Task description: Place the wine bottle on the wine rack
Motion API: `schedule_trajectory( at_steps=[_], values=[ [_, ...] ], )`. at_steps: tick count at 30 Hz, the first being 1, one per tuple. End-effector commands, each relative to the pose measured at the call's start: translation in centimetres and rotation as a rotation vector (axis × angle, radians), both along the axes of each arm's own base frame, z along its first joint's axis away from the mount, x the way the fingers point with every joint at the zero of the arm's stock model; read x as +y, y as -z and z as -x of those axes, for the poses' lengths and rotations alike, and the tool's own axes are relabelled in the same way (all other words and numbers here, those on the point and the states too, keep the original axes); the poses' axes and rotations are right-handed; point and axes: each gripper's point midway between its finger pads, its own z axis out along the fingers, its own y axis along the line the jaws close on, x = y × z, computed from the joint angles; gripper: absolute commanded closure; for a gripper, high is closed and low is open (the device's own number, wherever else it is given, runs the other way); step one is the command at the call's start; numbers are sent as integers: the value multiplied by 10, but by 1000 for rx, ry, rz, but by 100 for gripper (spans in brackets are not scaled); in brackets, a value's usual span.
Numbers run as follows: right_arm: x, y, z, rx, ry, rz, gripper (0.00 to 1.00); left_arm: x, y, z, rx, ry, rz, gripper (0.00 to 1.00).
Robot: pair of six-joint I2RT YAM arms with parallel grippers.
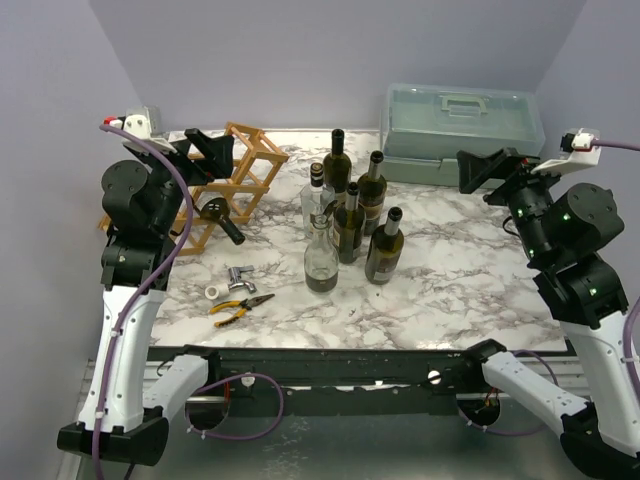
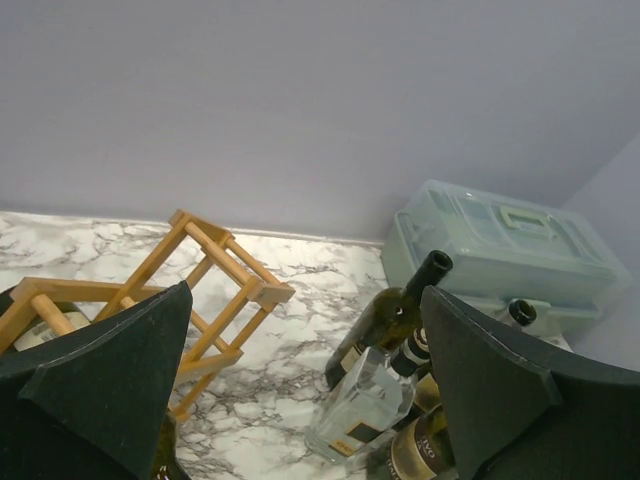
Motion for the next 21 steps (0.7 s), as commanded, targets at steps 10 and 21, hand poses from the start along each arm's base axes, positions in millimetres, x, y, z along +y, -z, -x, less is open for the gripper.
schedule_trajectory(
  at_steps=[10,21],
  values=[
    [3,43,-18,104,25,-5,0,-56,52,-5,166,289,-15,1],
    [66,68,-38,272,-294,177,0,-68,73,0,218,345,-48,1]
  ],
)
